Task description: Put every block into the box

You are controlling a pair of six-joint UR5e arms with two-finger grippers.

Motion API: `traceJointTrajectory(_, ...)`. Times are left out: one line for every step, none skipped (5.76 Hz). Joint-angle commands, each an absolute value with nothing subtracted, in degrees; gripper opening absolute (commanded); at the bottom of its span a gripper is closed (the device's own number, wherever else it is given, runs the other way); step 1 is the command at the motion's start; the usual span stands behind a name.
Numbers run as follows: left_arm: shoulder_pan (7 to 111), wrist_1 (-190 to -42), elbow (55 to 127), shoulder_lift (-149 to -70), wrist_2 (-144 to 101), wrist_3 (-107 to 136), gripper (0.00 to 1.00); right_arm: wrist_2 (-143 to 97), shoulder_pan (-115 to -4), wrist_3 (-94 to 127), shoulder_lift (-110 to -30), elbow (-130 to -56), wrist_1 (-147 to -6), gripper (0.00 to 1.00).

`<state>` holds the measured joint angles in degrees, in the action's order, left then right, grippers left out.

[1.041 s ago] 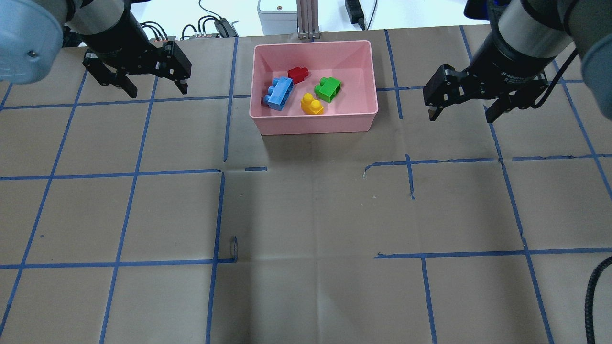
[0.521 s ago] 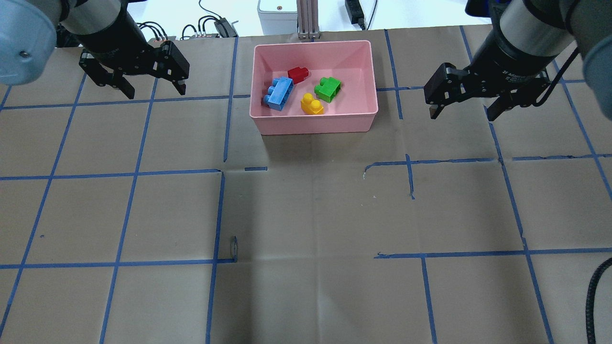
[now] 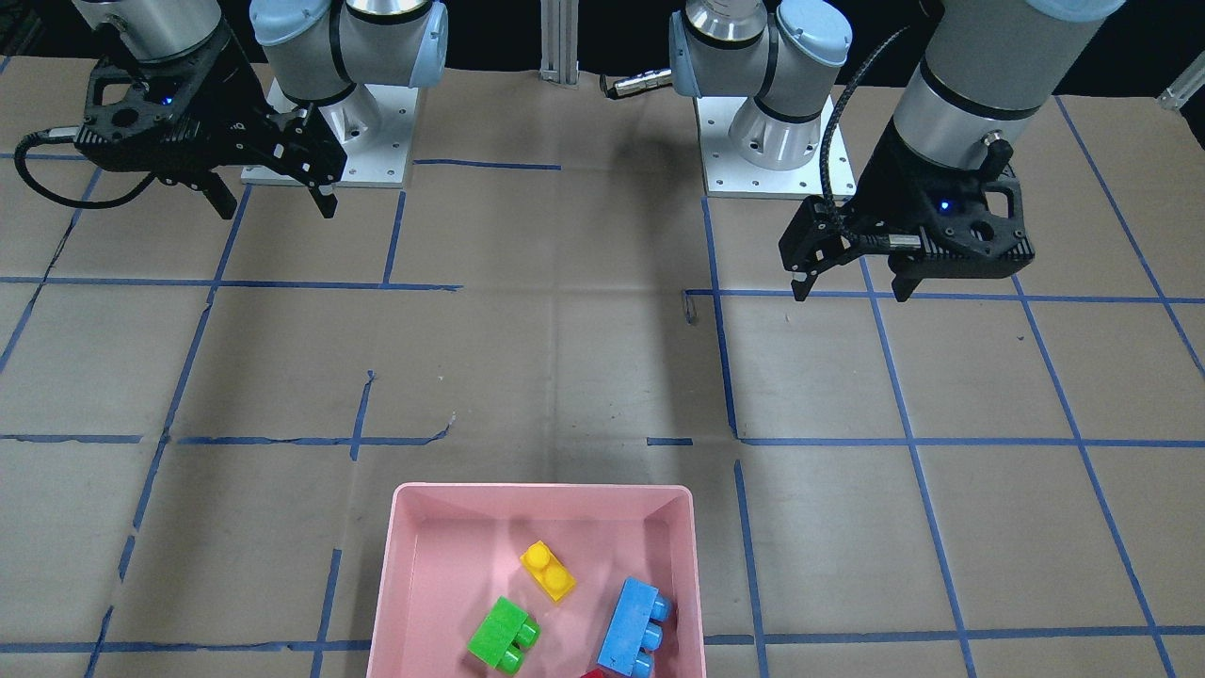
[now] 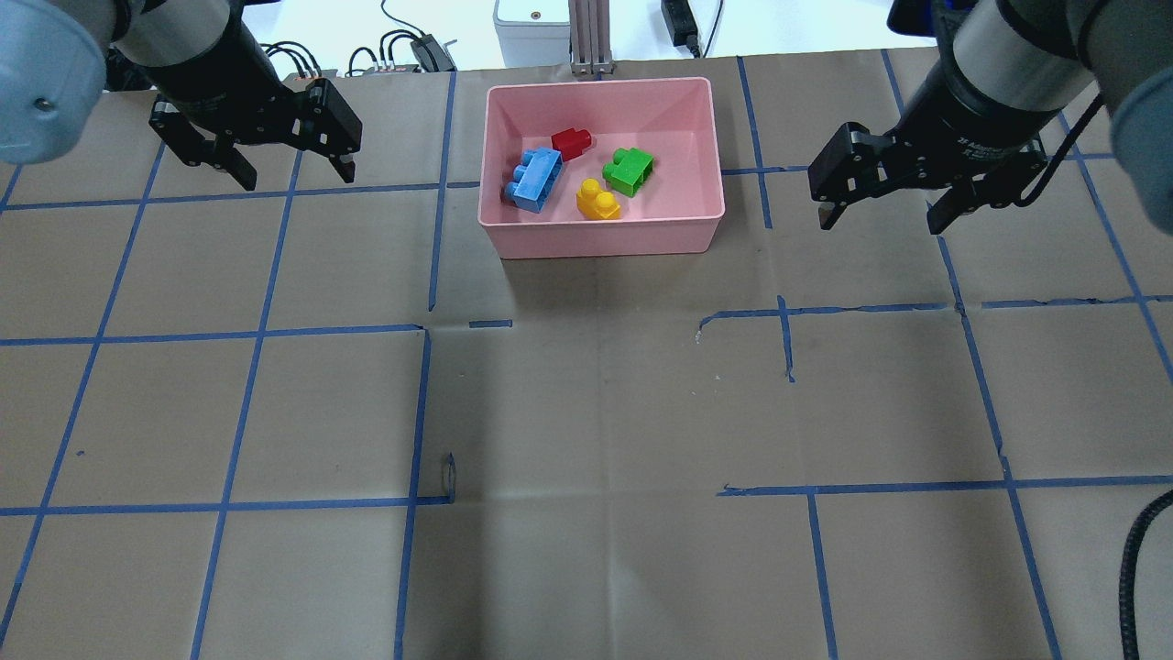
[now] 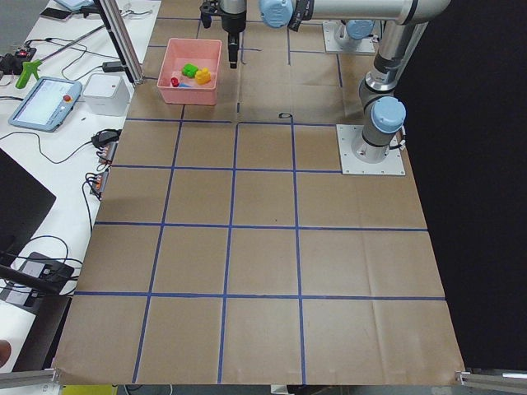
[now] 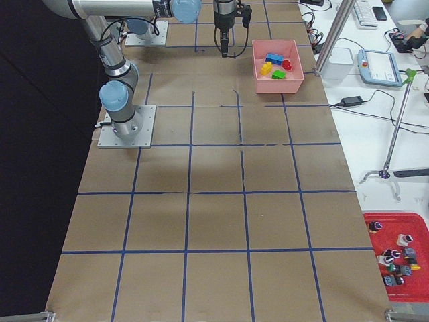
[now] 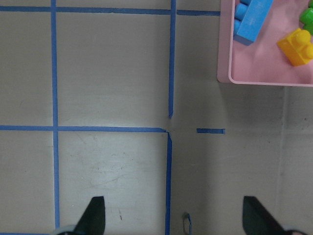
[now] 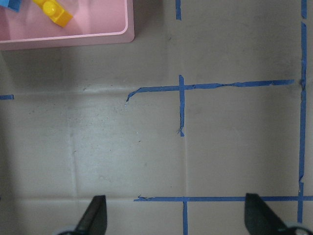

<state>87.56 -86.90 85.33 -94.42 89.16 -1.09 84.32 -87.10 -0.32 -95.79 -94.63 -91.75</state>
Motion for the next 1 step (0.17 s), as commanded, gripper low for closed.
traceJointTrajectory(87.5,-86.9,85.3,-94.4,89.1,-1.1,1.00,84.5,-87.1,-0.4,-95.7,-94.7,-91.7,1.00)
